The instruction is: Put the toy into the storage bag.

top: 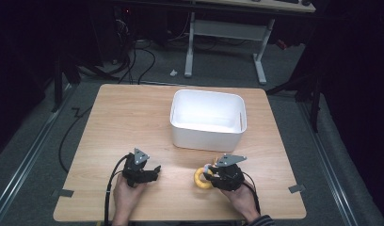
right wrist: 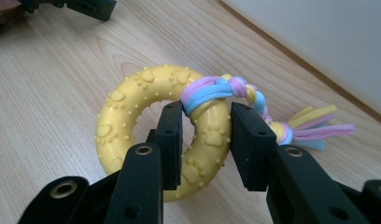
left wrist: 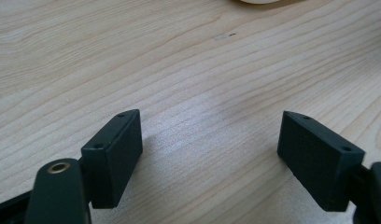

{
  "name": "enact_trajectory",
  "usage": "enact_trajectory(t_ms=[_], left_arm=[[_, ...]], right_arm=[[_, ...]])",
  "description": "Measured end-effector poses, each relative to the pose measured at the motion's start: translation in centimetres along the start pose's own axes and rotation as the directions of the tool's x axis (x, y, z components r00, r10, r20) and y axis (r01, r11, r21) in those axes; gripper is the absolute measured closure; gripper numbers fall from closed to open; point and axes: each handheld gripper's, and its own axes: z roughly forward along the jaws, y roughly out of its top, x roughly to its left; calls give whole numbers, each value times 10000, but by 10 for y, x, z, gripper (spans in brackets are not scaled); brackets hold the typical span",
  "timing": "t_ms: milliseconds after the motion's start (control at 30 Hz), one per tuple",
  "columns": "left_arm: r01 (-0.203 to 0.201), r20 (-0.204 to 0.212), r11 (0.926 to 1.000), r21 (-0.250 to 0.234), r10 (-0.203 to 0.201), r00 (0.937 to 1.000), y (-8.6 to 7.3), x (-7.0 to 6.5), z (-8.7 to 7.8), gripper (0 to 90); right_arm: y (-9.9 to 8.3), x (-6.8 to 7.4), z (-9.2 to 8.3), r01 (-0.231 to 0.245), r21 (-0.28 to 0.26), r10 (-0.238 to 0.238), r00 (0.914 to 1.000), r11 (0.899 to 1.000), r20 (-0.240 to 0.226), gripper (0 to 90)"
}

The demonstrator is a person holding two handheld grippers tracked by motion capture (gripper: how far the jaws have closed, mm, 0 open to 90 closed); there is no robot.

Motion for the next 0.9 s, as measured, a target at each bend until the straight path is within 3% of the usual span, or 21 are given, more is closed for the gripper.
enact_trajectory(t_ms=[133,233,333,500,733,900], left_arm=[[35,-29,10000,-3,-35,10000,0,1,0,229],[36,-22,10000,4,-36,10000,2,2,2,228],[-25,-14,10000,18,25,10000,0,0,0,216],[32,-34,10000,11,-32,10000,0,1,0,223],[19,2,10000,-4,-19,10000,0,0,0,222],[-15,-21,10000,18,15,10000,0,0,0,218]], right_arm=[[2,2,-8,450,51,-451,9984,9990,349,664],[2,-2,-12,65,55,-65,9999,10000,94,664],[3,1,-20,424,-71,-421,9983,9991,398,664],[5,2,-38,145,-640,-131,9996,9978,235,663],[18,0,-54,555,-614,-534,9980,9966,343,663],[37,-4,-68,795,-607,-770,9961,9950,420,662]])
